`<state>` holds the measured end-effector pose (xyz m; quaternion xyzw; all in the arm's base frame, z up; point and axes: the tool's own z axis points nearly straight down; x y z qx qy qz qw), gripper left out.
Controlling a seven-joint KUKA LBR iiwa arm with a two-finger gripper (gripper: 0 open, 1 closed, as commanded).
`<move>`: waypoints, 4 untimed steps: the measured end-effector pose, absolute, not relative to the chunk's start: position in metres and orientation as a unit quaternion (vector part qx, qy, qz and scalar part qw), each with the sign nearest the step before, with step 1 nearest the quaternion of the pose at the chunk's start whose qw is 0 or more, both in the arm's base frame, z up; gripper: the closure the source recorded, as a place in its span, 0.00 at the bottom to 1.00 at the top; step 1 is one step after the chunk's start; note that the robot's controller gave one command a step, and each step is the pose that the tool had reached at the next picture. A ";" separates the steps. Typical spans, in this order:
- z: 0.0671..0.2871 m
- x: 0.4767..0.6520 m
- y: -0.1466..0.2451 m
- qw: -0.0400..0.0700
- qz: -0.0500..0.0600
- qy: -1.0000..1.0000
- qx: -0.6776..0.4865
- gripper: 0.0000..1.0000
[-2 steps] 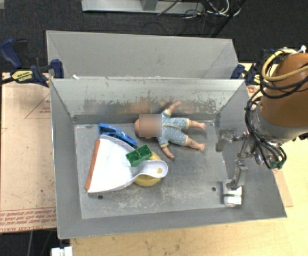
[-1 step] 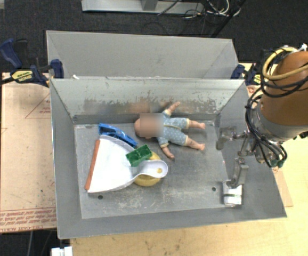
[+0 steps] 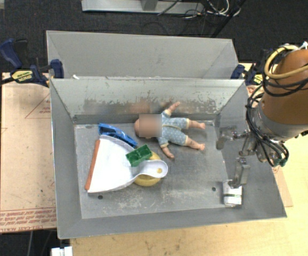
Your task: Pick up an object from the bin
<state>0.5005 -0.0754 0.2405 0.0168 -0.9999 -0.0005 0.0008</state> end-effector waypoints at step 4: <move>0.245 0.498 -0.017 -0.001 -0.001 -0.999 0.037 0.00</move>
Offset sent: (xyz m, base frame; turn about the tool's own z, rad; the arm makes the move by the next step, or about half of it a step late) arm 0.0186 0.0347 -0.0952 -0.1747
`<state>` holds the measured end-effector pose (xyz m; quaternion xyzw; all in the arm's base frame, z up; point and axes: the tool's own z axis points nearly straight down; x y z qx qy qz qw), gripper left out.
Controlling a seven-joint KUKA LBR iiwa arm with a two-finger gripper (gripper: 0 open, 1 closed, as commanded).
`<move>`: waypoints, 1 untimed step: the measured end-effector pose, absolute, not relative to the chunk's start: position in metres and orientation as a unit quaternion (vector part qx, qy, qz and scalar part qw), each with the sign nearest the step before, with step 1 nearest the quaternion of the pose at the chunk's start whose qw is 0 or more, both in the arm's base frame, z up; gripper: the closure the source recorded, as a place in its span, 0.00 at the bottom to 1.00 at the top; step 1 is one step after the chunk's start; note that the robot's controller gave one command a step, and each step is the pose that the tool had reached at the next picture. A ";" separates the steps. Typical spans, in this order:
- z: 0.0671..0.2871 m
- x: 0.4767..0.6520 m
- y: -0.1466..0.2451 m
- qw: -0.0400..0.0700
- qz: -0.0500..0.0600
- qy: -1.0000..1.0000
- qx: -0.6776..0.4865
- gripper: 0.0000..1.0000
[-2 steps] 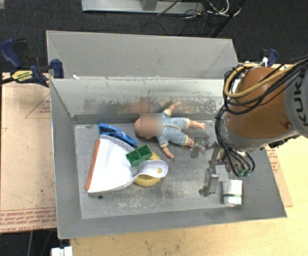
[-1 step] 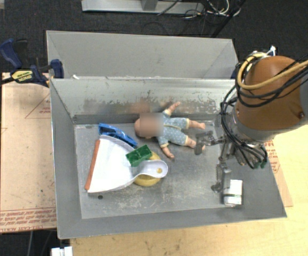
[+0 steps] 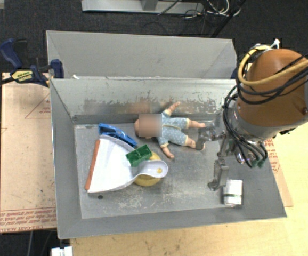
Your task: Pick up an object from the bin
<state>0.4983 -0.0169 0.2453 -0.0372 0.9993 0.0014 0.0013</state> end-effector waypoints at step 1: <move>0.269 0.494 -0.019 -0.001 0.001 0.999 -0.047 0.00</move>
Offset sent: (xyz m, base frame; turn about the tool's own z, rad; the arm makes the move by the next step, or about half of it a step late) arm 0.0058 0.0281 0.0654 -0.1472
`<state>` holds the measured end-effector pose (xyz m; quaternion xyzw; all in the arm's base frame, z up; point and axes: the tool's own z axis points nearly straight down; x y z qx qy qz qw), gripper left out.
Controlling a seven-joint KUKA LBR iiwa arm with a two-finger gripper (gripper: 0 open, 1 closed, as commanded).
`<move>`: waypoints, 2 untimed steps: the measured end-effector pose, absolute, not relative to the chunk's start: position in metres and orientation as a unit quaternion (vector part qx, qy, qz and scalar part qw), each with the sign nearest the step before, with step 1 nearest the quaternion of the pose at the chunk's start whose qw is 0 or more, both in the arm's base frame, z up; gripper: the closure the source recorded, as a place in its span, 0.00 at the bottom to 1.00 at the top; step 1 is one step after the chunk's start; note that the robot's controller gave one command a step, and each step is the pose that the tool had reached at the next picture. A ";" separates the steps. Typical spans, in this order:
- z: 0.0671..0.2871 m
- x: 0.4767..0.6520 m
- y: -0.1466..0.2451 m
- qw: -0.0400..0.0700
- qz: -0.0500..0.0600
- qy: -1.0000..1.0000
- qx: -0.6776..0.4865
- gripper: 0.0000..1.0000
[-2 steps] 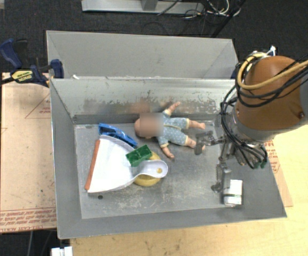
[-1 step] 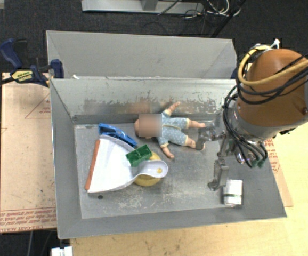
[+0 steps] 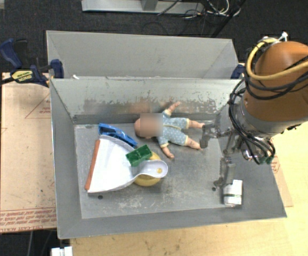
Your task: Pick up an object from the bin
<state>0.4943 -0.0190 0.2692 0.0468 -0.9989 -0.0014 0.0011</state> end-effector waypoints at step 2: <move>0.276 0.502 0.021 -0.004 -0.001 -0.994 0.110 0.00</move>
Offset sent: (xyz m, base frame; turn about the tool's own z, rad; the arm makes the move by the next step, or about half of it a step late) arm -0.0034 0.0650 -0.1043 -0.1140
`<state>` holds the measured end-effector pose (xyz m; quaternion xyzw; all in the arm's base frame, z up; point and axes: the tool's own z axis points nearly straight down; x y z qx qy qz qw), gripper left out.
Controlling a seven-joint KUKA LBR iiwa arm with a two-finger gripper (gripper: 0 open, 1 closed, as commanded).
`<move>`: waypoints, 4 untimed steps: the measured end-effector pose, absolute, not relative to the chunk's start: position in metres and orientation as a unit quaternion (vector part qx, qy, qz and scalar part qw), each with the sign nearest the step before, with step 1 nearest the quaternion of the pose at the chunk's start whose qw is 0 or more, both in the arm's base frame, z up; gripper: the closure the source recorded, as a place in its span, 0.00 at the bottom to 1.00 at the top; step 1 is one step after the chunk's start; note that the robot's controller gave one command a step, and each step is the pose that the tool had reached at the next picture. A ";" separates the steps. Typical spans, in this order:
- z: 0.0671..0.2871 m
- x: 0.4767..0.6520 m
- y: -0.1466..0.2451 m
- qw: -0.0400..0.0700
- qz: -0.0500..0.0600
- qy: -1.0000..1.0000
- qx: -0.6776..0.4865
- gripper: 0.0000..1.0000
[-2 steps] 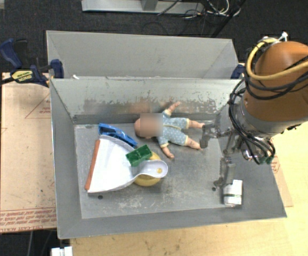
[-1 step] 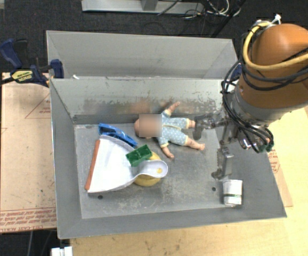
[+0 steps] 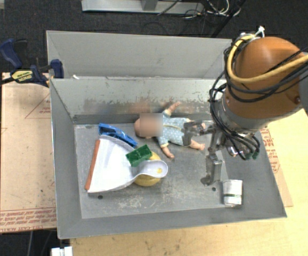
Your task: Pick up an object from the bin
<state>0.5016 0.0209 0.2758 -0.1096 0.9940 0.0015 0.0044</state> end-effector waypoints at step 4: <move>0.102 0.528 0.100 0.003 0.003 0.973 -0.229 1.00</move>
Offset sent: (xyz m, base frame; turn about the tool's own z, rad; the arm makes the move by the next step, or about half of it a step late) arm -0.0117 0.0384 -0.1056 -0.0538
